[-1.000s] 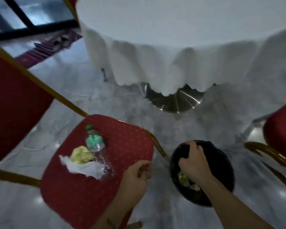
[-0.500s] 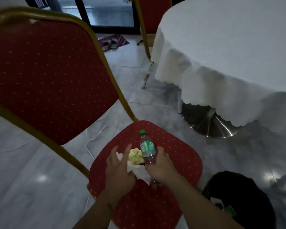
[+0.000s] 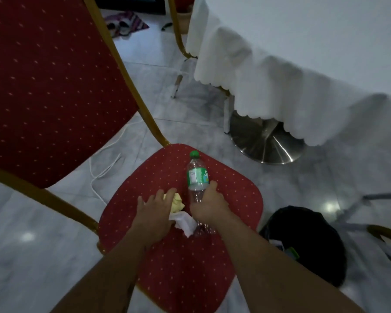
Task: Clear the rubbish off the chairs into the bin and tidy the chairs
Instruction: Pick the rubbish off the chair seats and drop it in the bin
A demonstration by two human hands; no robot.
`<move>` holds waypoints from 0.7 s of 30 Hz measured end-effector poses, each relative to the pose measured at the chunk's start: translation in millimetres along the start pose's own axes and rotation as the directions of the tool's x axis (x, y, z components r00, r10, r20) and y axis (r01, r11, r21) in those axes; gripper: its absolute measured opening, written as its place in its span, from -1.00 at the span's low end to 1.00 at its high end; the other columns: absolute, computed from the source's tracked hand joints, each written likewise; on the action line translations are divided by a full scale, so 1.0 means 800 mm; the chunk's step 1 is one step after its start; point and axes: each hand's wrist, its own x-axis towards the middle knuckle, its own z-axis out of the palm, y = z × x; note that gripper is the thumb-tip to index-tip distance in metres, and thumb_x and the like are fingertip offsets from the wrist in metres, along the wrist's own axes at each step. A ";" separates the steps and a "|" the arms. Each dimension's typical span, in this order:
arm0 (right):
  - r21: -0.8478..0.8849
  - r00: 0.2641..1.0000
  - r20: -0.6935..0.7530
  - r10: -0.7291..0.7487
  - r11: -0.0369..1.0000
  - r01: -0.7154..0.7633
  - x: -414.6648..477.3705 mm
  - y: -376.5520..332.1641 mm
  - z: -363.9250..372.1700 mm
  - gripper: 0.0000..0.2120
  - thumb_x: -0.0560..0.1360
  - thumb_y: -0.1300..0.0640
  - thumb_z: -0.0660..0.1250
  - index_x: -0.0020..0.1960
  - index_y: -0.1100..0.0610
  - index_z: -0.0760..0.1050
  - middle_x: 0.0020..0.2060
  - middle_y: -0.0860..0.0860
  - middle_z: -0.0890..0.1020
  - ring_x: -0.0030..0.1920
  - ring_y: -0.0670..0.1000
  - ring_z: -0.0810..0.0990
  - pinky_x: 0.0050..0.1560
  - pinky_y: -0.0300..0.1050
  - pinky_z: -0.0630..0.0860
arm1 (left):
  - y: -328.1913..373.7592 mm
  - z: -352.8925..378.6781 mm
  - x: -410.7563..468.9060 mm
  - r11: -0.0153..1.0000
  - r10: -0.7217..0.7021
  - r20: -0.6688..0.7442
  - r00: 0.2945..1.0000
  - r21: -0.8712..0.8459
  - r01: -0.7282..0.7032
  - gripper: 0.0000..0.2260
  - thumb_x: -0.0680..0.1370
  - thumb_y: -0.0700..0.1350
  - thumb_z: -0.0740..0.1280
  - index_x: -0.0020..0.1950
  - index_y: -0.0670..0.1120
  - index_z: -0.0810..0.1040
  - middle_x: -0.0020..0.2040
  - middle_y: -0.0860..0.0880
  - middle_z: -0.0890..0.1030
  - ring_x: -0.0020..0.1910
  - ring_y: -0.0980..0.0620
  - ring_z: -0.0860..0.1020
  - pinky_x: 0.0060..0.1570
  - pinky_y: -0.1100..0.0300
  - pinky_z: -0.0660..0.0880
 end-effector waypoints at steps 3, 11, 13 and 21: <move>0.027 1.000 -0.004 -0.002 1.000 0.002 -0.003 0.008 -0.033 -0.38 0.40 0.09 0.39 0.36 0.11 0.19 0.07 0.08 0.54 0.05 0.15 0.59 0.03 0.01 0.54 | 0.009 -0.004 -0.002 0.985 -0.019 -0.015 1.000 -0.175 0.016 -0.36 0.45 0.05 0.34 0.46 0.03 0.13 0.25 -0.11 0.40 0.11 -0.17 0.51 0.07 -0.15 0.51; 0.225 0.995 -0.087 0.050 0.974 -0.029 -0.034 0.085 -0.163 -0.38 0.36 0.07 0.44 0.32 0.05 0.23 0.08 0.07 0.59 -0.01 0.08 0.62 -0.02 0.04 0.64 | 0.150 -0.049 0.008 0.710 -0.225 -0.007 0.974 -0.686 0.159 -0.47 0.48 -0.05 0.40 0.36 -0.07 0.26 0.05 -0.08 0.50 -0.05 -0.12 0.49 -0.06 0.04 0.41; 0.270 0.990 -0.109 0.092 0.961 -0.059 -0.053 0.126 -0.205 -0.45 0.42 0.04 0.45 0.29 0.03 0.24 0.09 0.04 0.57 -0.07 0.01 0.60 -0.19 -0.12 0.58 | 0.203 -0.054 0.010 0.664 -0.207 0.039 0.978 -0.728 0.169 -0.44 0.50 -0.04 0.39 0.41 -0.06 0.22 0.07 -0.09 0.47 -0.02 -0.12 0.49 -0.04 0.06 0.41; 0.373 0.932 0.007 0.362 0.864 -0.338 -0.128 0.350 -0.307 -0.72 0.47 0.07 0.41 0.07 0.16 0.41 -0.15 0.03 0.56 -0.15 0.00 0.54 -0.24 -0.18 0.38 | 0.410 -0.007 0.014 0.480 -0.126 0.381 0.916 -0.785 0.393 -0.63 0.51 0.05 0.39 0.16 -0.19 0.53 0.06 -0.14 0.61 0.02 -0.15 0.61 -0.04 0.05 0.53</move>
